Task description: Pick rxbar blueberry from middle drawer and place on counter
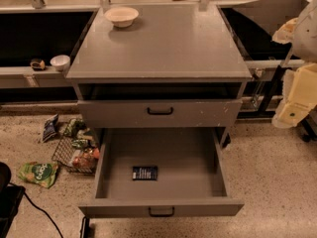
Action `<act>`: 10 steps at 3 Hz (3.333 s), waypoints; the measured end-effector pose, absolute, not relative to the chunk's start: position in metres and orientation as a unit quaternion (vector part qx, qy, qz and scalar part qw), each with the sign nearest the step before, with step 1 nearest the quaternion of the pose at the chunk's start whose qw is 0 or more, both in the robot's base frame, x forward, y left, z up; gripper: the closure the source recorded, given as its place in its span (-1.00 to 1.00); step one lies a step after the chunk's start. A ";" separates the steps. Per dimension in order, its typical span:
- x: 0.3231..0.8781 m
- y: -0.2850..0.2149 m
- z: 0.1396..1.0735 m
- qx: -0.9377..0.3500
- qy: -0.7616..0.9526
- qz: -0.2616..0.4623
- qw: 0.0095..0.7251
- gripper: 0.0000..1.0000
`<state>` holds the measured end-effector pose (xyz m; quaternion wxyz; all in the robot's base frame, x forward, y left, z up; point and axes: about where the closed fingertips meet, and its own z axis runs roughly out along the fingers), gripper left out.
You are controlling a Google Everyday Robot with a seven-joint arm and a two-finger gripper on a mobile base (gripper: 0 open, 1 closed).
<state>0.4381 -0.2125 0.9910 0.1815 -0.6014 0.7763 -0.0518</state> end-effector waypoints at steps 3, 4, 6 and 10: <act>0.478 -0.156 0.960 -0.578 0.768 0.048 0.270 -1.00; 0.497 -0.105 0.939 -0.570 0.748 0.120 0.318 -1.00; 0.500 -0.051 0.924 -0.566 0.726 0.179 0.347 -1.00; 0.437 0.008 0.733 -0.575 0.684 0.283 0.349 -1.00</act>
Offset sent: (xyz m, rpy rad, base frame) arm 0.0402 0.0421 -0.0268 0.2599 -0.0297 0.0081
